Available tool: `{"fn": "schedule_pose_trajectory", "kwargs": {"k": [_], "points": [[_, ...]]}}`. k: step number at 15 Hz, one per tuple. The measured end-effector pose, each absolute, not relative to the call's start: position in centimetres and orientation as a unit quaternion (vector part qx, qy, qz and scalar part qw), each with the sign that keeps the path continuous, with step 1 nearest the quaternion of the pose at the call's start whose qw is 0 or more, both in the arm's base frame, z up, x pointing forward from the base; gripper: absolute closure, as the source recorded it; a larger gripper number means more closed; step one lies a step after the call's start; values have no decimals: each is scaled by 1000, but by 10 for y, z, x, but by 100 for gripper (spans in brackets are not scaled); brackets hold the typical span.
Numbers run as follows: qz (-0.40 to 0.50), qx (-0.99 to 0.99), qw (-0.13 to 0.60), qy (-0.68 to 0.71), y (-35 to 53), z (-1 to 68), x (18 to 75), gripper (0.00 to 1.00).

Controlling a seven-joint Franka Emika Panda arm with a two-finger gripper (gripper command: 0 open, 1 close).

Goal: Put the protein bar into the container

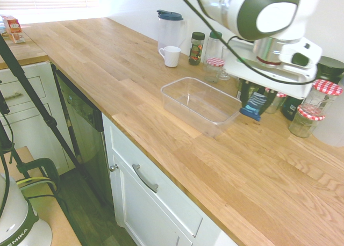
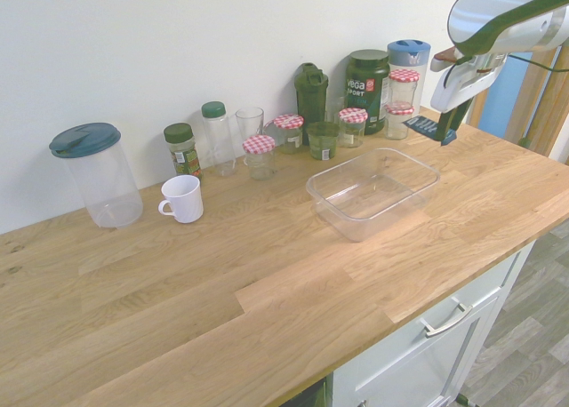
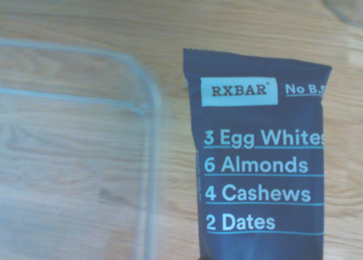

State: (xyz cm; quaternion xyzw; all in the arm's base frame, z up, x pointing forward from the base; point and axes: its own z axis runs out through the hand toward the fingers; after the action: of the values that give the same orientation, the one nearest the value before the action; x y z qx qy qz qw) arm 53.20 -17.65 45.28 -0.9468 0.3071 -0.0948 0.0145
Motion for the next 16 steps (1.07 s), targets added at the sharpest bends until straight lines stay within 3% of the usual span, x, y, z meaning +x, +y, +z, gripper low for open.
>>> {"fn": "schedule_pose_trajectory", "kwargs": {"k": [4,9,10,16], "points": [[-91,-953,3,290,-120,411,507,100],[-99,-951,4,292,-96,409,513,100],[-99,-950,4,296,-90,409,517,0],[-98,-948,-1,302,-63,412,544,0]]}}
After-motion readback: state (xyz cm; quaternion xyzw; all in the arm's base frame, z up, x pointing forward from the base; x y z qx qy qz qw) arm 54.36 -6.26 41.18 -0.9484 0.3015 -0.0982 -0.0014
